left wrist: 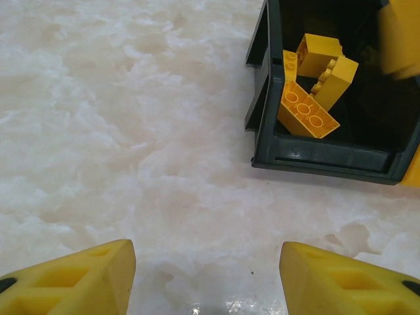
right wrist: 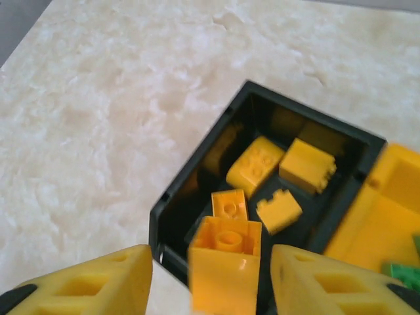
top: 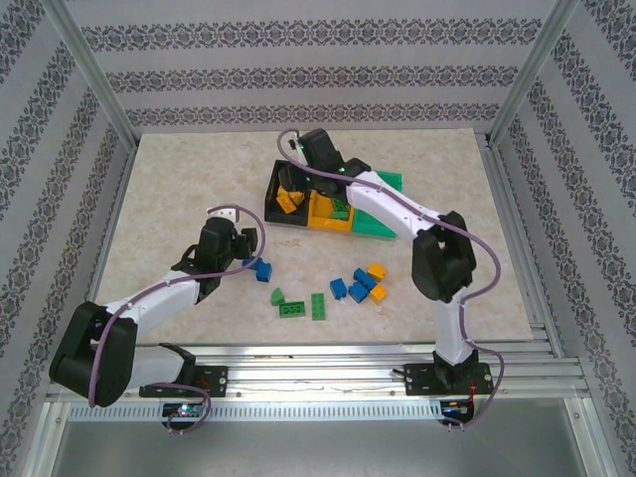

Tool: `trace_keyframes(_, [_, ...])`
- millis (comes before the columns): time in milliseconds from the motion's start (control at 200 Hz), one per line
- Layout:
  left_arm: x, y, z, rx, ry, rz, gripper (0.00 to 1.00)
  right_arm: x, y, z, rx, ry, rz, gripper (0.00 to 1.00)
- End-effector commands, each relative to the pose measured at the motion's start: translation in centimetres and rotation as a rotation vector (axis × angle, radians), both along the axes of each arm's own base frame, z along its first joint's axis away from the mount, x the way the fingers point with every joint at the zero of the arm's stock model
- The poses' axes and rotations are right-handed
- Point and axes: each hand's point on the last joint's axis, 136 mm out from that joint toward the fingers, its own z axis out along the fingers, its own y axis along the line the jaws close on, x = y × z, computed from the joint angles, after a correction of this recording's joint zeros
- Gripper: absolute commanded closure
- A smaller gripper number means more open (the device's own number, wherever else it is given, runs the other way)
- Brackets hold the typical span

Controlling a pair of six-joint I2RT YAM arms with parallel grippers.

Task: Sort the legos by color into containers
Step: Place the lego in the container, then pick up the lego from the center of the table.

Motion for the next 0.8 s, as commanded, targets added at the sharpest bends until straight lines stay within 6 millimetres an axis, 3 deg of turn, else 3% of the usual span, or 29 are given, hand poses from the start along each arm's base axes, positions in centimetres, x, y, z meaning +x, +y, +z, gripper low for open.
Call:
trace_keyframes(0, [0.5, 0.3, 0.7, -0.026, -0.025, 0.022, 0.40, -0.5, 0.0, -0.6, -0.014, 0.046, 0.013, 0.47])
trace_keyframes(145, [0.5, 0.2, 1.0, -0.040, -0.038, 0.017, 0.40, -2.8, -1.5, -1.6, -0.033, 0.063, 0.010, 0.47])
trace_keyframes(280, [0.4, 0.1, 0.9, -0.047, -0.035, 0.013, 0.40, -6.9, -4.4, -2.8, -0.072, 0.092, 0.003, 0.47])
trace_keyframes(425, [0.5, -0.1, 0.8, -0.056, -0.031, 0.009, 0.40, -12.3, -9.1, -4.7, -0.145, 0.142, -0.040, 0.46])
trace_keyframes(605, [0.6, -0.3, 0.4, -0.074, -0.021, 0.004, 0.40, -18.5, -15.7, -8.7, -0.214, 0.265, -0.137, 0.45])
trace_keyframes(794, [0.7, -0.9, 0.0, -0.087, -0.004, -0.020, 0.40, -22.7, -19.5, -11.8, -0.217, 0.359, -0.217, 0.44])
